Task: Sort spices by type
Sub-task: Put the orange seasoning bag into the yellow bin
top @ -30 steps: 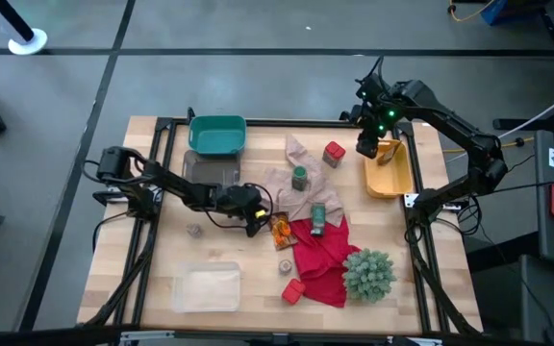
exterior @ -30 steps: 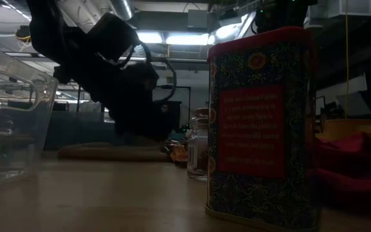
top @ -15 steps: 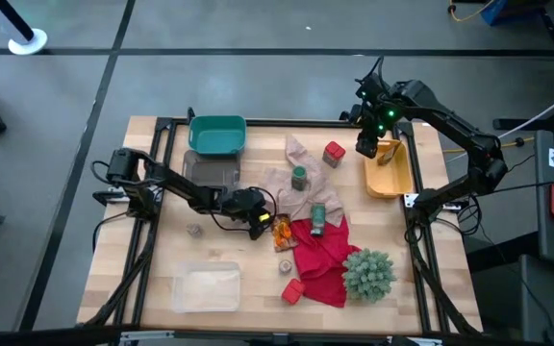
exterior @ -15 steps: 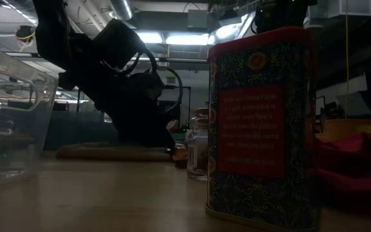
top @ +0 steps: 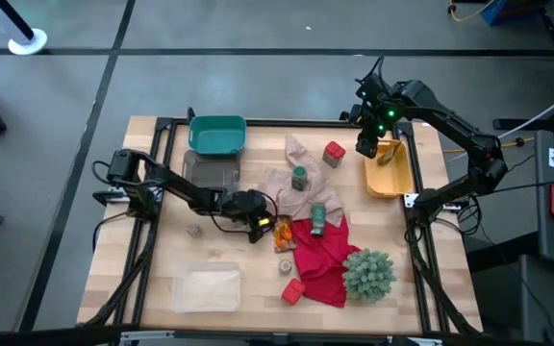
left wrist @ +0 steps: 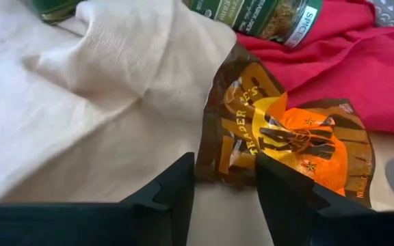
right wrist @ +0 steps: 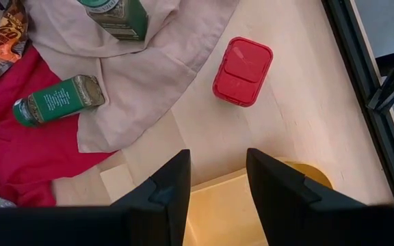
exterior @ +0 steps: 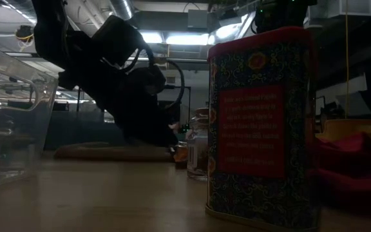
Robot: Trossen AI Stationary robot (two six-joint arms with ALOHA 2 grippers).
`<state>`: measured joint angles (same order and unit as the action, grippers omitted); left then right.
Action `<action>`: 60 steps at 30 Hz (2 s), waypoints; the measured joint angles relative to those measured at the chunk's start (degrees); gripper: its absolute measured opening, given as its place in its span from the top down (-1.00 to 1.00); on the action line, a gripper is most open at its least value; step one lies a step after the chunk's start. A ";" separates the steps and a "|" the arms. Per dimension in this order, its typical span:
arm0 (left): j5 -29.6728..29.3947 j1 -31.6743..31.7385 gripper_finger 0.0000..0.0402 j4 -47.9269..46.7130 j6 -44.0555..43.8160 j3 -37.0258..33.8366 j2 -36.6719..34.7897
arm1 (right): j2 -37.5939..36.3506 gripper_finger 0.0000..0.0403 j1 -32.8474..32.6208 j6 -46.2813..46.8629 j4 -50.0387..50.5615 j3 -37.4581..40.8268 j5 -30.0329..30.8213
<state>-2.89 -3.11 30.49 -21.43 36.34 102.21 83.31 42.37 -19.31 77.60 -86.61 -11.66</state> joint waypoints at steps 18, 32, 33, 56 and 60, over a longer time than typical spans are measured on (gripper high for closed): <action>3.82 0.04 0.99 0.18 2.18 0.00 -0.01 | 0.00 0.29 -0.02 0.00 -0.02 0.00 0.00; 3.84 0.17 1.00 7.75 2.41 0.19 -0.11 | 0.02 0.29 -0.36 0.00 -5.35 0.00 -18.61; 3.82 0.17 1.00 8.14 2.46 0.35 -0.11 | 0.02 0.29 -0.95 0.01 -6.14 0.01 -20.50; 4.34 0.08 1.00 3.83 5.05 2.67 -0.09 | 16.17 0.29 -33.37 6.98 -20.40 0.04 -4.87; 4.34 0.08 1.00 2.81 4.94 2.67 -0.09 | 21.26 0.29 -34.60 8.43 -21.65 0.09 -4.93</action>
<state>1.45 -3.03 33.30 -16.49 39.00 102.13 104.57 7.77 -10.88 55.95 -86.52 -16.59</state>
